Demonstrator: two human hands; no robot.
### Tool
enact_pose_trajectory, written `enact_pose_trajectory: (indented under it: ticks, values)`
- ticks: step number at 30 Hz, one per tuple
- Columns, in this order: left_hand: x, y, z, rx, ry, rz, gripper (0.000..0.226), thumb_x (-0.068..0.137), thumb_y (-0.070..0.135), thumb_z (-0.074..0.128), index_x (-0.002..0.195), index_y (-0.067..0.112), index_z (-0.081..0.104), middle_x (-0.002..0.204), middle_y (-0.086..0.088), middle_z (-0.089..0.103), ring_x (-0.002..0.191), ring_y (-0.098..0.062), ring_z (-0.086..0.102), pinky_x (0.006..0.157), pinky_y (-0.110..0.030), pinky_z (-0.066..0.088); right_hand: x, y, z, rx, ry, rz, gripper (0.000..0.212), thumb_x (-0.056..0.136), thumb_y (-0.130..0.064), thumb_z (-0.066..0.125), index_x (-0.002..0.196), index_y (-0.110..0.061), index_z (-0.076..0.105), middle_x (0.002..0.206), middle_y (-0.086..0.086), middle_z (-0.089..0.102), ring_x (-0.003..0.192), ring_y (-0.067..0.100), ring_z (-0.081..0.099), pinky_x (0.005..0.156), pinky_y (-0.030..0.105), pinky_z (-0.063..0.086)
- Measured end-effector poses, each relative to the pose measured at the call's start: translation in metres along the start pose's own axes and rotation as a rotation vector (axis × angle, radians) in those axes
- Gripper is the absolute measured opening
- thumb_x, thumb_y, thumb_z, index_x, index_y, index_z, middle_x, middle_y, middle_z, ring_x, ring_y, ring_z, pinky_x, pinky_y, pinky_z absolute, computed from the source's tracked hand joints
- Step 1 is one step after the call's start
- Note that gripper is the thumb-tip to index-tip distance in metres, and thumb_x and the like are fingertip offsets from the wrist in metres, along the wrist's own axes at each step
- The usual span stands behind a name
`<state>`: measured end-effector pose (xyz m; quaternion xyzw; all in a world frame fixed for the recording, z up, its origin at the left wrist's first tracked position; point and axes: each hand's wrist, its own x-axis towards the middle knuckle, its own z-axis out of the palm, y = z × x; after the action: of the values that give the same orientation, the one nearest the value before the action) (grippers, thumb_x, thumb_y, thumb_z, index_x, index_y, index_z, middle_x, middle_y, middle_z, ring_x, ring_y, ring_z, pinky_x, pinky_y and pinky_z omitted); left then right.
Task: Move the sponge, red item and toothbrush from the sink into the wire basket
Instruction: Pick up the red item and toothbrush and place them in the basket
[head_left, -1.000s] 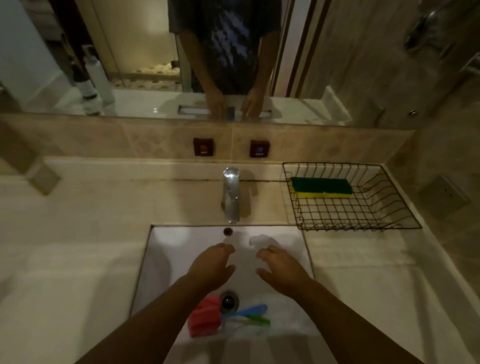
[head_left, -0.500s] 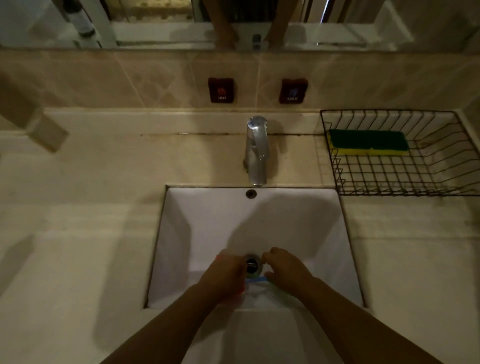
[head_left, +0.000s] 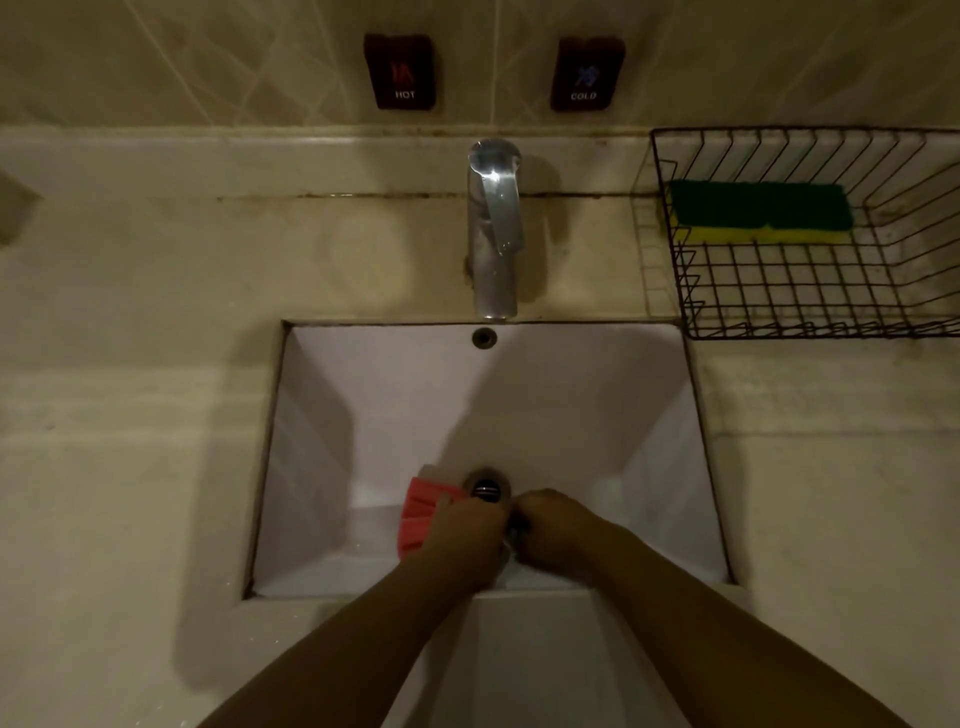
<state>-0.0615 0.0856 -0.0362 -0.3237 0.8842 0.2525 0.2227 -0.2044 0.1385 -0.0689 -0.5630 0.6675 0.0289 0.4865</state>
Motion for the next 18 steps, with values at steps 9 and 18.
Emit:
enact_pose_trajectory:
  ticks: [9,18]
  values:
    - [-0.004,-0.006,-0.002,-0.061,0.046,0.000,0.020,0.089,0.031,0.059,0.108,0.029,0.061,0.105,-0.005,0.072,0.099,-0.028,0.064,0.093,-0.041,0.043,0.012,0.001,-0.017,0.151,-0.093,0.087,0.012,0.090,-0.020,0.060,0.086,-0.021,0.071,0.087,0.012,0.068,0.074,0.018,0.056,0.058,0.024,0.035]
    - [-0.007,0.008,-0.022,-0.158,0.131,0.049,0.011,0.088,0.018,0.061,0.099,0.018,0.065,0.098,-0.004,0.070,0.090,-0.023,0.064,0.083,-0.032,0.046,0.000,-0.003,-0.032,0.140,0.110,0.063,0.017,0.093,-0.023,0.058,0.101,-0.013,0.068,0.102,0.012,0.069,0.082,0.021,0.060,0.070,0.026,0.041]
